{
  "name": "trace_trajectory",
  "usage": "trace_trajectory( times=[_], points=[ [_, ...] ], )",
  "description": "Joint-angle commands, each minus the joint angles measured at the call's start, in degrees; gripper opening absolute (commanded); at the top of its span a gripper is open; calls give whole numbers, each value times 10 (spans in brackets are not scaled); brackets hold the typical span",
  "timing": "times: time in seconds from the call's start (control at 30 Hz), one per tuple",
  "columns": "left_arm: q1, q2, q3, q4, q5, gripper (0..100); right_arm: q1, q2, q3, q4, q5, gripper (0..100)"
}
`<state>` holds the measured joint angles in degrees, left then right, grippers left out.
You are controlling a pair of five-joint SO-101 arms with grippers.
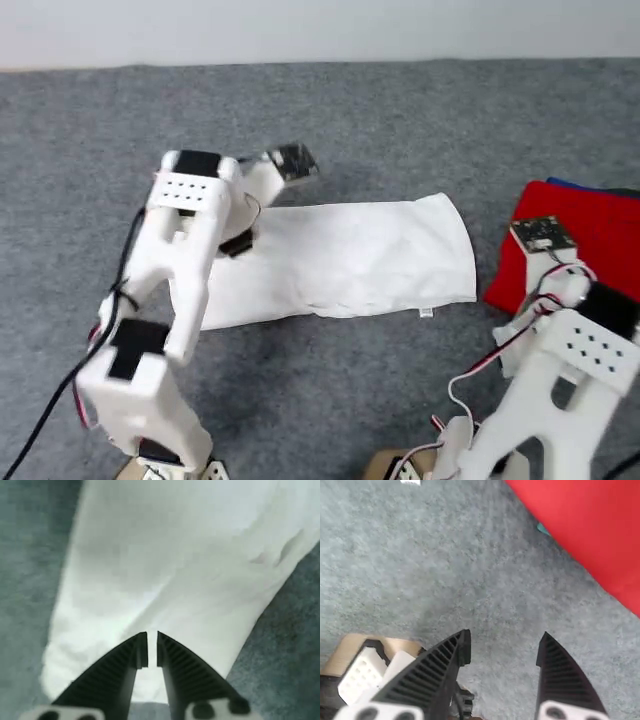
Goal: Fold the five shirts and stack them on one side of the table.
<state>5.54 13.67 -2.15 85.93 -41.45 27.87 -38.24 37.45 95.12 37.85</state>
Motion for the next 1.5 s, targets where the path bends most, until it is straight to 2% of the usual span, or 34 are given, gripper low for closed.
trace_trajectory(
  times=[0.0,0.17,0.27,0.37,0.6,0.7,0.87,1.03,1.47],
  points=[
    [2,-119,-25,3,77,43,-58,-9,-48,-5,-47,231],
    [-40,-220,-26,15,228,43,-136,-7,-56,-62,-104,231],
    [-74,-272,-27,51,282,43,-176,13,-61,-100,-137,231],
    [-126,-310,-27,84,284,43,-214,66,-88,-113,-183,232],
    [-308,-367,-24,97,285,43,-256,262,-222,-128,-263,233],
    [-345,-376,-24,110,283,43,-269,338,-287,-130,-273,233],
    [-375,-386,-25,120,252,43,-261,464,-360,-175,-281,233],
    [-375,-401,-24,127,243,43,-257,557,-418,-196,-280,233],
    [-375,-399,-24,128,237,43,-242,693,-556,-197,-280,232]
  ],
)
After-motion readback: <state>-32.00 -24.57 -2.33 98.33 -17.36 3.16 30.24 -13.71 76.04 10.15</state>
